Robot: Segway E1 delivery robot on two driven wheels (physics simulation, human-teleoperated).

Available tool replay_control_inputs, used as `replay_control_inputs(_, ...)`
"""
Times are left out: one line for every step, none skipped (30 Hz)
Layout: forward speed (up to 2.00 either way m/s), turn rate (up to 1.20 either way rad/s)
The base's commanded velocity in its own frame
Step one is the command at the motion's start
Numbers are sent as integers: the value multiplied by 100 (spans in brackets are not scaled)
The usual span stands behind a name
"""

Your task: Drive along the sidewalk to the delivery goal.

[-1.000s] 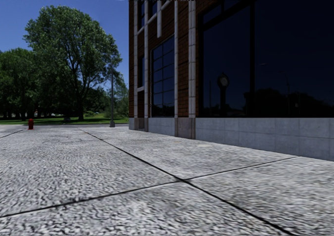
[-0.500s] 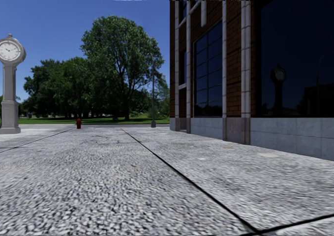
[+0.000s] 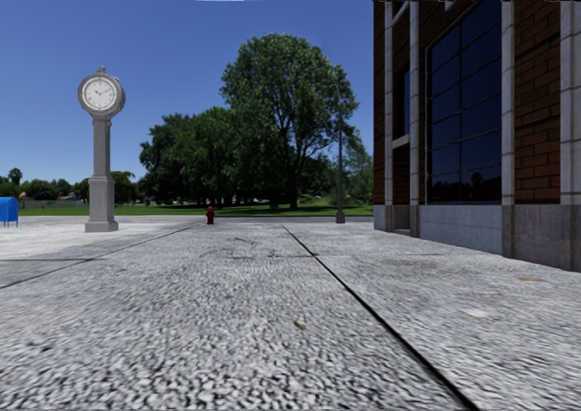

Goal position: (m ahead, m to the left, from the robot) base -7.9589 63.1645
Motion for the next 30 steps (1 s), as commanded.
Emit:
replay_control_inputs(200, 54)
replay_control_inputs(200, 54)
replay_control_inputs(200, 54)
replay_control_inputs(200, 54)
replay_control_inputs(200, 55)
replay_control_inputs(200, 55)
replay_control_inputs(200, 55)
replay_control_inputs(200, 55)
replay_control_inputs(200, 55)
replay_control_inputs(200, 56)
replay_control_inputs(200, 56)
replay_control_inputs(200, 56)
replay_control_inputs(200, 56)
replay_control_inputs(200, 56)
replay_control_inputs(200, 56)
replay_control_inputs(200, 56)
replay_control_inputs(200, 56)
replay_control_inputs(200, 56)
replay_control_inputs(200, 56)
replay_control_inputs(200, 56)
replay_control_inputs(200, 56)
replay_control_inputs(200, 56)
replay_control_inputs(200, 56)
replay_control_inputs(200, 56)
replay_control_inputs(200, 56)
replay_control_inputs(200, 56)
replay_control_inputs(200, 56)
replay_control_inputs(200, 56)
replay_control_inputs(200, 56)
replay_control_inputs(200, 56)
